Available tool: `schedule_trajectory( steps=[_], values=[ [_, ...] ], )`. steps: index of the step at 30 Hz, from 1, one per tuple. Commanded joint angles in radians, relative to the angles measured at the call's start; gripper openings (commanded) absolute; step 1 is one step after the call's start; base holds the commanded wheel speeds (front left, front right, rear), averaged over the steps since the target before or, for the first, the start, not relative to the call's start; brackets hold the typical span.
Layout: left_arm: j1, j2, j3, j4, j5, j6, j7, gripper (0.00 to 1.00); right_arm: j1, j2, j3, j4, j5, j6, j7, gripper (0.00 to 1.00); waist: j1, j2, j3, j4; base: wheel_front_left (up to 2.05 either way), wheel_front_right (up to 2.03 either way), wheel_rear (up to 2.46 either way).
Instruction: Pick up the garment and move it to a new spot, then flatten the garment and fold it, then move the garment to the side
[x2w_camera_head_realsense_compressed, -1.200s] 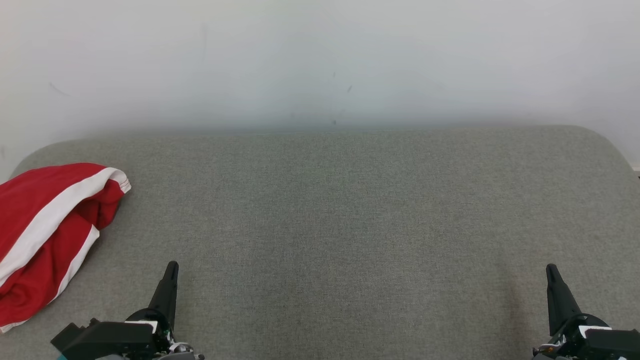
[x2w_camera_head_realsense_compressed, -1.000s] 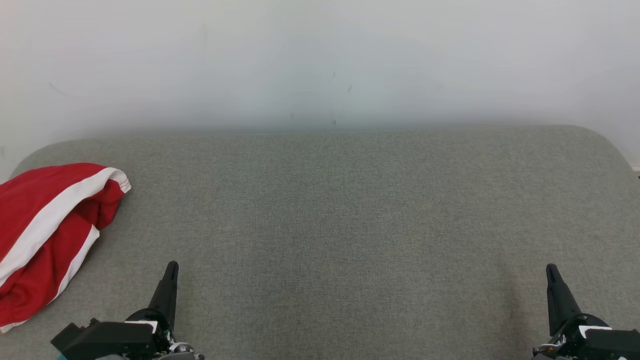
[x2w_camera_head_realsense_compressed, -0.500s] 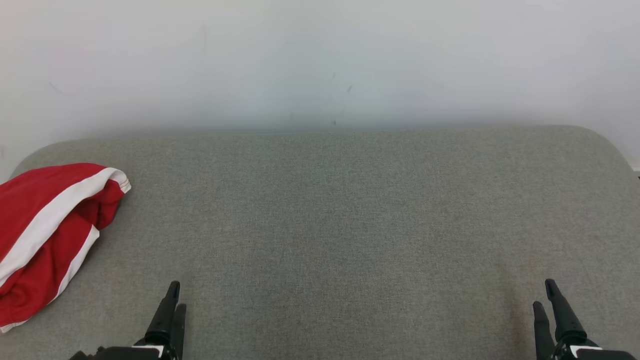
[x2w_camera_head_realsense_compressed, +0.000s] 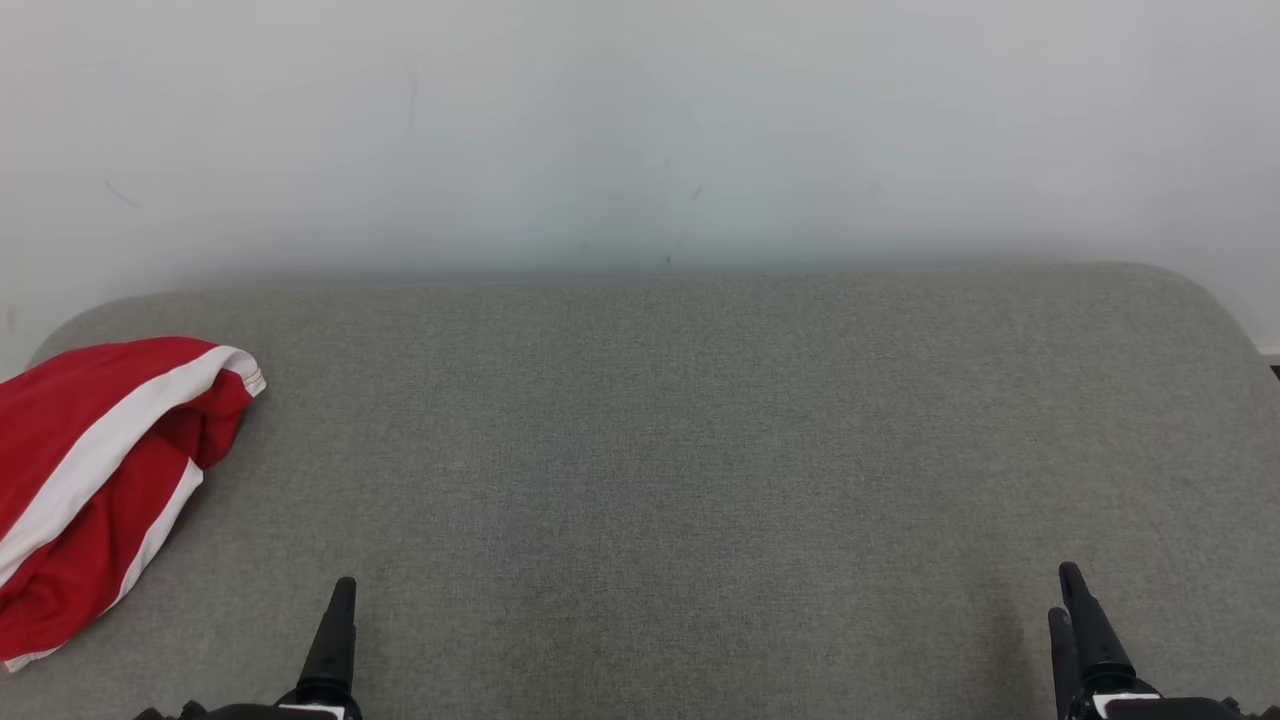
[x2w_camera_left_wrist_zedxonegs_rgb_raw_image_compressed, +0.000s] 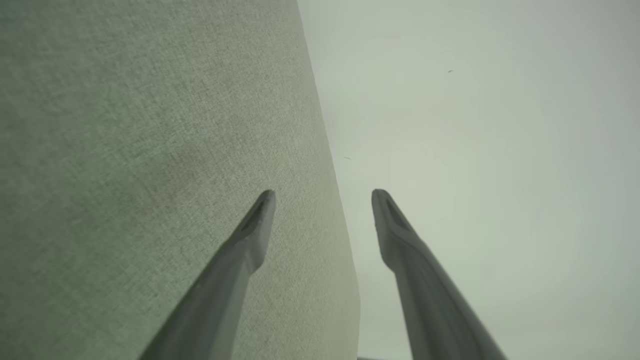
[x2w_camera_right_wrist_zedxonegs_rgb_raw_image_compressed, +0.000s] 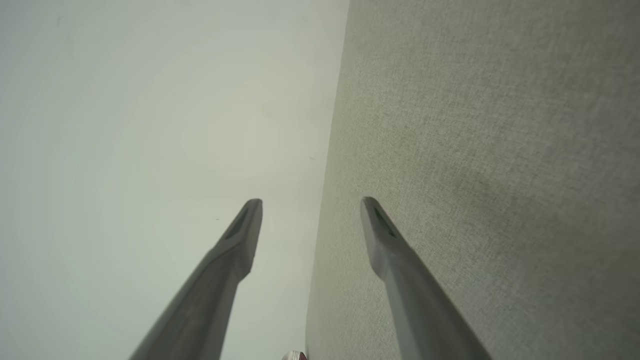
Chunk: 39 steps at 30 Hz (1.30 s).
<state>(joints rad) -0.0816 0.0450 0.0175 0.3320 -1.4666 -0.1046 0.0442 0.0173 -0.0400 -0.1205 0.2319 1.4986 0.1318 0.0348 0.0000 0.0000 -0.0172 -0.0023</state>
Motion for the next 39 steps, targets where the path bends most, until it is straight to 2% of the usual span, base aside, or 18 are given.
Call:
schedule_trajectory(
  steps=[1, 14, 31, 39],
  values=[
    [-0.006, 0.003, -0.004, -0.030, 0.057, 0.004, -0.013, 1.00, -0.016, -0.006, 0.008, -0.007, -0.056, 0.000, -0.012, 1.00, 0.0000, 0.0000, -0.002, 0.000, 0.00, 0.00, 0.00],
    [0.021, 0.003, -0.036, -0.067, 0.332, 0.025, -0.068, 1.00, -0.028, -0.007, 0.057, 0.007, -0.358, 0.000, -0.065, 1.00, 0.0000, 0.0000, -0.018, 0.000, 0.00, 0.00, 0.00],
    [0.042, 0.015, -0.068, -0.080, 0.655, 0.055, -0.125, 1.00, -0.017, -0.009, 0.082, 0.009, -0.706, -0.001, -0.075, 1.00, 0.0000, 0.0000, -0.038, -0.002, 0.00, 0.00, 0.00],
    [0.051, 0.024, -0.077, -0.084, 0.776, 0.075, -0.150, 1.00, -0.007, -0.009, 0.098, 0.003, -0.813, -0.001, -0.089, 1.00, 0.0000, 0.0000, -0.048, -0.003, 0.00, 0.00, 0.00]
  ],
)
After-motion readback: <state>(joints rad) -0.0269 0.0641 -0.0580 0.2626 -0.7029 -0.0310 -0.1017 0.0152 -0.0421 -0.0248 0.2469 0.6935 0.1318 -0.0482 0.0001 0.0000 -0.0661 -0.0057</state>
